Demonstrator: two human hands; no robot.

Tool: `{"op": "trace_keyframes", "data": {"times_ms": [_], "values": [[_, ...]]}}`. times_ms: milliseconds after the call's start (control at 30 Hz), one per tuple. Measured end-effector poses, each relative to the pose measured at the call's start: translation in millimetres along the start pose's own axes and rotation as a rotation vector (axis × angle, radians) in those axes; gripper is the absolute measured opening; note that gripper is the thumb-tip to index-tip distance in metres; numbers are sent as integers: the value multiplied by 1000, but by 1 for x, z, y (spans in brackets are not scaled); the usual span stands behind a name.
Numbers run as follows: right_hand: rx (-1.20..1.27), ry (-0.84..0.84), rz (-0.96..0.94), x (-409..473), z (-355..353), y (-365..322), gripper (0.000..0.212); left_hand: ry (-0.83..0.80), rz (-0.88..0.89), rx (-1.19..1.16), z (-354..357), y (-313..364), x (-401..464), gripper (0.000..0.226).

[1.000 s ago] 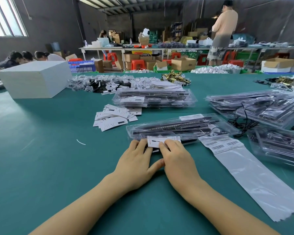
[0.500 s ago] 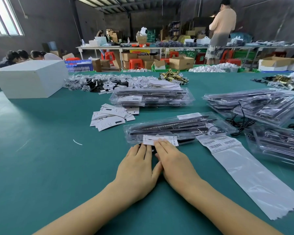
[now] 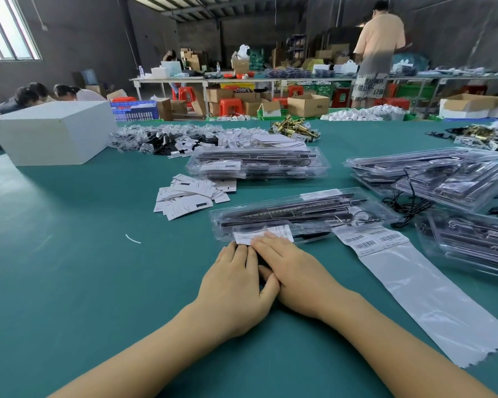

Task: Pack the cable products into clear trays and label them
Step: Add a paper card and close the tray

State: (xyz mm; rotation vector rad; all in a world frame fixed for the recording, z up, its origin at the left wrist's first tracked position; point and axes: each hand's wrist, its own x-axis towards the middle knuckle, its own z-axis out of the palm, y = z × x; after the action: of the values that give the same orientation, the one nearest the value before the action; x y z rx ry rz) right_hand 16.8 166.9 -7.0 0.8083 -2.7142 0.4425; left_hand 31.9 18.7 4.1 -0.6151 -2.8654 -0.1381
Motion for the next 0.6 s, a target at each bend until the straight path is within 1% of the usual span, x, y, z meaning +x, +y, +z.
{"op": "trace_keyframes", "data": {"times_ms": [133,233,300,367,467,533,600], "values": [[13,-36,15,3,-1,3,52,-21,-19,30,-1,4,-2,62],[-63,-55,18,3,0,5,53,-120,-97,81,-1,11,-5,69],[-103,-63,27,3,2,6,55,-185,-171,140,-4,16,-8,75],[-107,-64,34,3,3,6,56,-205,-222,217,-7,20,-10,78],[-97,-54,32,2,4,7,56,-222,-220,303,-10,24,-11,76],[-89,-51,30,3,4,7,56,-237,-223,296,-9,22,-10,77],[-81,-51,34,3,4,7,57,-246,-242,234,-8,17,-9,80]]}}
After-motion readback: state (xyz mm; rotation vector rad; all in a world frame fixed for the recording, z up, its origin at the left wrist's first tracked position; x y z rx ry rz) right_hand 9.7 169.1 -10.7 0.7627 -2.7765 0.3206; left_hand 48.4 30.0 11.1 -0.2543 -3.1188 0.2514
